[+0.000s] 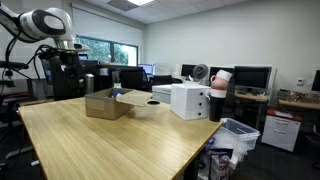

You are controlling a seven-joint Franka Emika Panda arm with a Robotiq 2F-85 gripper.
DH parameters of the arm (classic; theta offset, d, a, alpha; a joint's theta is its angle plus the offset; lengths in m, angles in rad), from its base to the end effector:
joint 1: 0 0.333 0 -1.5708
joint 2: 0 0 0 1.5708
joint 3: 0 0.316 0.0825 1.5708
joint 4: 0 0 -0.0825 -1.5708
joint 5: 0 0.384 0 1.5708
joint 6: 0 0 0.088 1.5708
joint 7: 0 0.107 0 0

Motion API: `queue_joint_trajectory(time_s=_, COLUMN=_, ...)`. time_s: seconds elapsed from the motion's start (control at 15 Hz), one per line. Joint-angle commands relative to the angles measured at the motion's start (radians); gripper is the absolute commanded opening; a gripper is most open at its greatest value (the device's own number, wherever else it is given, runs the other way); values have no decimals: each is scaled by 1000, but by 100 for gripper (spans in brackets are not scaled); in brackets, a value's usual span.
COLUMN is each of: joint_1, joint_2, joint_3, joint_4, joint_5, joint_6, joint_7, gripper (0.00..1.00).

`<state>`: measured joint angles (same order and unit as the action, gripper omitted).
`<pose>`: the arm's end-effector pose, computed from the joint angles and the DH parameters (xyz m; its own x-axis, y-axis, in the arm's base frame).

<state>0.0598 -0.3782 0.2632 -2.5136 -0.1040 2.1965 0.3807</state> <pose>0.4031 0.1314 0.4150 0.9944 -0.0059 0.1053 -0.0222 -0.9878 0.1541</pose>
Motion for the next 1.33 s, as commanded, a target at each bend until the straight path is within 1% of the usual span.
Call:
queue_joint_trajectory(time_s=0.0, joint_1=6, joint_2=39, joint_3=9, joint_4=11, joint_5=-39, joint_6=48, joint_7=28, gripper=100)
queue_joint_trajectory(time_s=0.13, joint_1=4, joint_2=51, joint_3=13, joint_4=11, joint_5=-50, joint_6=64, joint_7=34, gripper=100)
queue_joint_trajectory(time_s=0.27, joint_1=-7, joint_2=73, joint_3=24, joint_4=9, joint_5=-97, joint_6=105, joint_7=73, gripper=100)
queue_joint_trajectory(time_s=0.33, joint_1=-17, joint_2=90, joint_3=30, joint_4=9, joint_5=-143, joint_6=129, joint_7=113, gripper=100)
queue_joint_trajectory(time_s=0.87, joint_1=-35, joint_2=163, joint_3=15, joint_4=41, joint_5=-293, joint_6=135, joint_7=239, gripper=100)
queue_joint_trajectory(time_s=0.93, joint_1=-33, joint_2=171, joint_3=11, joint_4=44, joint_5=-306, joint_6=133, joint_7=250, gripper=97)
queue_joint_trajectory(time_s=1.0, joint_1=-31, joint_2=178, joint_3=7, joint_4=47, joint_5=-317, joint_6=131, joint_7=260, gripper=93)
queue_joint_trajectory(time_s=1.07, joint_1=-28, joint_2=181, joint_3=4, joint_4=47, joint_5=-322, joint_6=129, joint_7=268, gripper=73)
queue_joint_trajectory(time_s=1.13, joint_1=-26, joint_2=185, joint_3=2, joint_4=48, joint_5=-327, joint_6=126, joint_7=275, gripper=72)
queue_joint_trajectory(time_s=1.27, joint_1=-26, joint_2=186, joint_3=5, joint_4=47, joint_5=-358, joint_6=110, joint_7=316, gripper=60)
